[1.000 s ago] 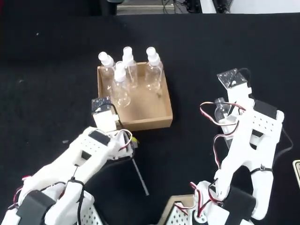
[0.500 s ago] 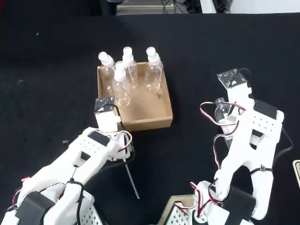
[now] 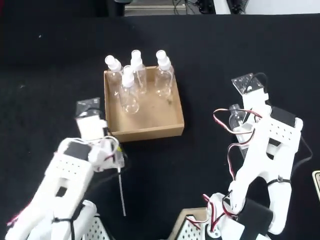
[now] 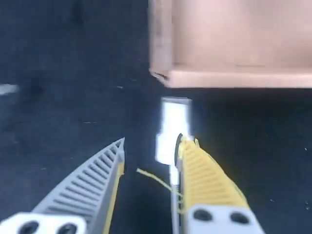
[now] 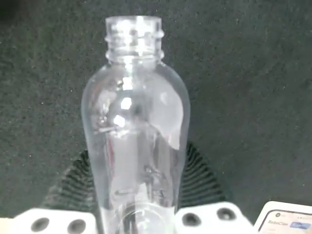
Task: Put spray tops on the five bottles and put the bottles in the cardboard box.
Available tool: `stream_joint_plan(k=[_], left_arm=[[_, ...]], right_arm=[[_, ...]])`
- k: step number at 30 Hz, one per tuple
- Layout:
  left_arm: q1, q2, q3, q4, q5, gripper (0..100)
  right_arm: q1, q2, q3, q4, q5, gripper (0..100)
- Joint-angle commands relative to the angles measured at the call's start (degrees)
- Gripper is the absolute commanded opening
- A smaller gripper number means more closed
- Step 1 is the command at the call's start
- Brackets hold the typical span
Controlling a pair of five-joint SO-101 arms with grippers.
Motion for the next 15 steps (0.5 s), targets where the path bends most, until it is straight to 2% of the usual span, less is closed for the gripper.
stream_joint_plan(k=[1,10,13,15], left_arm=[[-5.5,-5.2,-1.0,3.7,-3.0,17],[-18.7,-6.4,-0.5,4.7,-8.2,17],[-19.5,-6.4,-0.6,5.1,-8.8,17],[-17.2,-6.9,-0.9,5.2,-8.5,17]], right_arm=[[0.3,-3.4,-3.6,0.4,0.1,1.1],[-0.2,-3.4,-3.6,0.4,0.1,1.1],[-0.2,-3.4,-3.6,0.4,0.0,1.1],[-0.2,-3.4,-3.6,0.4,0.0,1.1]])
